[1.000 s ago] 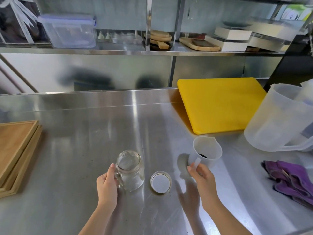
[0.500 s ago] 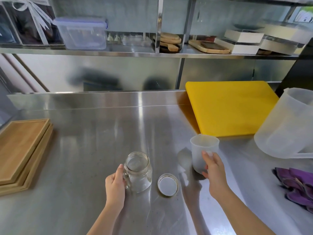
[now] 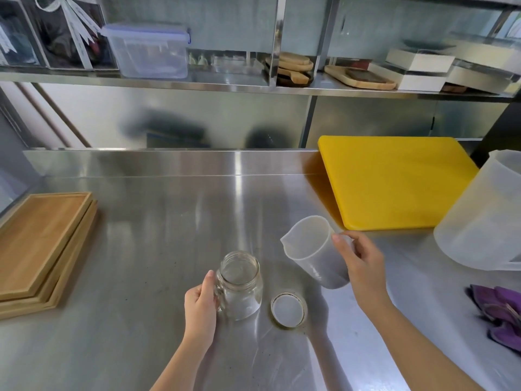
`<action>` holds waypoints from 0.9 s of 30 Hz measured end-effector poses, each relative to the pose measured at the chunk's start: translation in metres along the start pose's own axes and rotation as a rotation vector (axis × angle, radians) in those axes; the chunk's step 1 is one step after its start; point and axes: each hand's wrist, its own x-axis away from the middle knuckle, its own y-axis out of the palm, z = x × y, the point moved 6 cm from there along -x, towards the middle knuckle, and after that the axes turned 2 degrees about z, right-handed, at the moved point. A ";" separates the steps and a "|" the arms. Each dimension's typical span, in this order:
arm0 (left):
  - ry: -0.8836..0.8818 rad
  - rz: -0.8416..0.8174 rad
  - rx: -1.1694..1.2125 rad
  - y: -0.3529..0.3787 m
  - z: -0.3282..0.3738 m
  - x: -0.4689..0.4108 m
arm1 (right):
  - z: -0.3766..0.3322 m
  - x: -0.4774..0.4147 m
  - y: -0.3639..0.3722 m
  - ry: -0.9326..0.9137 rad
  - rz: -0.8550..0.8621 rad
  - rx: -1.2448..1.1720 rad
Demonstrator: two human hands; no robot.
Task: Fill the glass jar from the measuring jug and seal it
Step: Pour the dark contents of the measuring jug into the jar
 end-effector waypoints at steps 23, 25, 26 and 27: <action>0.003 -0.026 -0.038 0.002 0.004 0.002 | -0.122 -0.025 0.066 -0.555 -0.482 0.321; 0.007 -0.028 -0.053 0.002 0.006 0.004 | -0.127 -0.022 0.072 -0.575 -0.514 0.354; 0.009 -0.030 -0.058 0.002 0.006 0.004 | -0.129 -0.021 0.074 -0.594 -0.523 0.374; 0.010 -0.032 -0.060 0.002 0.006 0.004 | -0.132 -0.020 0.076 -0.621 -0.525 0.404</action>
